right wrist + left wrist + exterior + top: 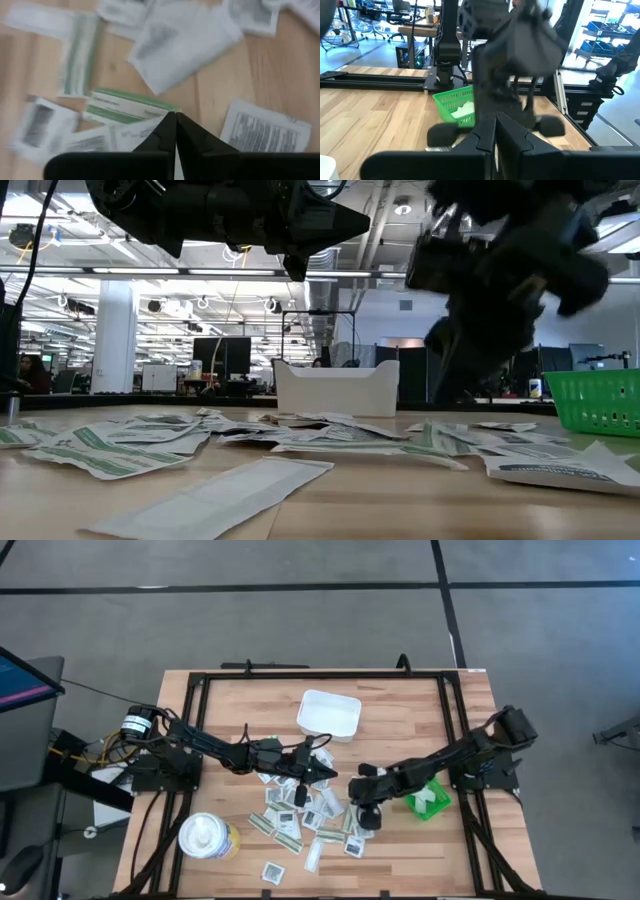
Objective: Pick & Place First Aid Supplies
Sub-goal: Put the bandage pack into the green bin
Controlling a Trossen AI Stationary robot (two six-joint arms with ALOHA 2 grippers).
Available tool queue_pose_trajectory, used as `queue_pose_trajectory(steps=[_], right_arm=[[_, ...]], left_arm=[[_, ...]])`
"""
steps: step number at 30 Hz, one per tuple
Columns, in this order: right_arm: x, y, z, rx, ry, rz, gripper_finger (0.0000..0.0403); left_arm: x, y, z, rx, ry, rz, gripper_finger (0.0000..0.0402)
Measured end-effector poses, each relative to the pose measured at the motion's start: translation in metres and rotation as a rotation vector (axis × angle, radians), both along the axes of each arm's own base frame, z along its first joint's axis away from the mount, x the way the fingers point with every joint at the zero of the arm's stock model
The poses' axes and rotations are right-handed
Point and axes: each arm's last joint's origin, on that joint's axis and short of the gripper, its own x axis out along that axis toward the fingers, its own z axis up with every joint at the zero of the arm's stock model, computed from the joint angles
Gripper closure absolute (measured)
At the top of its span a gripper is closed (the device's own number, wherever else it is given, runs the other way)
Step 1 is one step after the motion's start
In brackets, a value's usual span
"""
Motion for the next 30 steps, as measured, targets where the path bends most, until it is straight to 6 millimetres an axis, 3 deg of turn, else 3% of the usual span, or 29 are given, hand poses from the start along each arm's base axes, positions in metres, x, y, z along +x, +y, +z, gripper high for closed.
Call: queue_pose_trajectory(steps=[6, 11, 16, 21, 30], right_arm=[[-0.013, 0.008, 0.020, -0.110, -0.053, -0.018, 0.0401], [-0.013, 0.014, 0.023, -0.118, -0.101, -0.019, 0.0402], [-0.001, 0.013, 0.007, -0.114, -0.110, -0.036, 0.0387], [0.004, 0.008, -0.015, -0.077, -0.023, -0.084, 0.0348], [0.008, 0.008, -0.020, 0.014, -0.003, -0.063, 0.0293]], left_arm=[[0.000, 0.000, -0.001, 0.001, 0.007, 0.000, 0.0389], [0.000, -0.001, -0.007, 0.003, 0.075, -0.003, 0.0389], [0.000, -0.001, -0.009, -0.012, 0.093, -0.003, 0.0389], [0.000, -0.001, -0.009, -0.012, 0.094, -0.003, 0.0389], [0.000, -0.001, -0.009, -0.012, 0.094, -0.003, 0.0389]])
